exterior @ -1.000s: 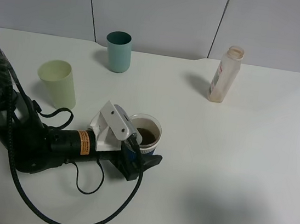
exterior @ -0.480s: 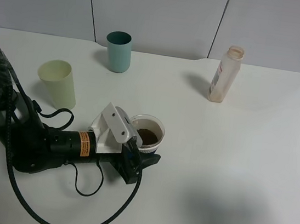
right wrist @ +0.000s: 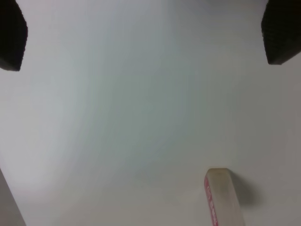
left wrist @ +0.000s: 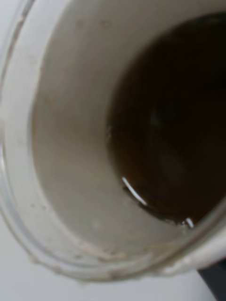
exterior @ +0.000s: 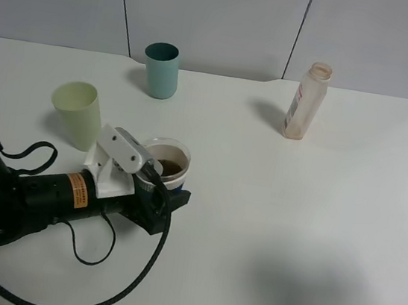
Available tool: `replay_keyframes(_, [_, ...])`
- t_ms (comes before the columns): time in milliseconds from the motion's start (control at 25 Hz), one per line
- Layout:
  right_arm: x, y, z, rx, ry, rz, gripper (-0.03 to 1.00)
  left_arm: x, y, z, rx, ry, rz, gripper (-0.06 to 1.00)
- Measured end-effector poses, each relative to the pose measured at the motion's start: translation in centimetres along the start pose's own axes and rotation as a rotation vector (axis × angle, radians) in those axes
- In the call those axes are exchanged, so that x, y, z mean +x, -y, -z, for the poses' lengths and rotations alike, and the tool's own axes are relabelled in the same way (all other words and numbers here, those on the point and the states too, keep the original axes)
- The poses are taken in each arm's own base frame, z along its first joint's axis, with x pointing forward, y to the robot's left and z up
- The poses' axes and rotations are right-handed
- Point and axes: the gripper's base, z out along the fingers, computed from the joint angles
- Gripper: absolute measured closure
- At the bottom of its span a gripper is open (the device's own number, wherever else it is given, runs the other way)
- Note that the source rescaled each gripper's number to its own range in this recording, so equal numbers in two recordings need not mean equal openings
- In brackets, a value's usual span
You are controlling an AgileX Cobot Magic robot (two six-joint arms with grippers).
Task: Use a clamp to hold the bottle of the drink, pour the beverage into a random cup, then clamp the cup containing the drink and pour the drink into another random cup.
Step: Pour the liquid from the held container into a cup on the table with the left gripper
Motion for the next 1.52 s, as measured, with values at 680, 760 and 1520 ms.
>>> replay_keyframes(680, [0.0, 0.0, 0.0, 0.0, 0.0, 0.0, -0.03, 1.3, -2.6, 8.2, -0.37, -0.022, 0.131, 0.92])
replay_keyframes(760, [0.0, 0.0, 0.0, 0.0, 0.0, 0.0, -0.03, 1.3, -2.9, 8.5, -0.411, -0.015, 0.141, 0.92])
replay_keyframes(1520, [0.0, 0.0, 0.0, 0.0, 0.0, 0.0, -0.03, 1.2, -5.8, 10.4, -0.789, 0.012, 0.122, 0.92])
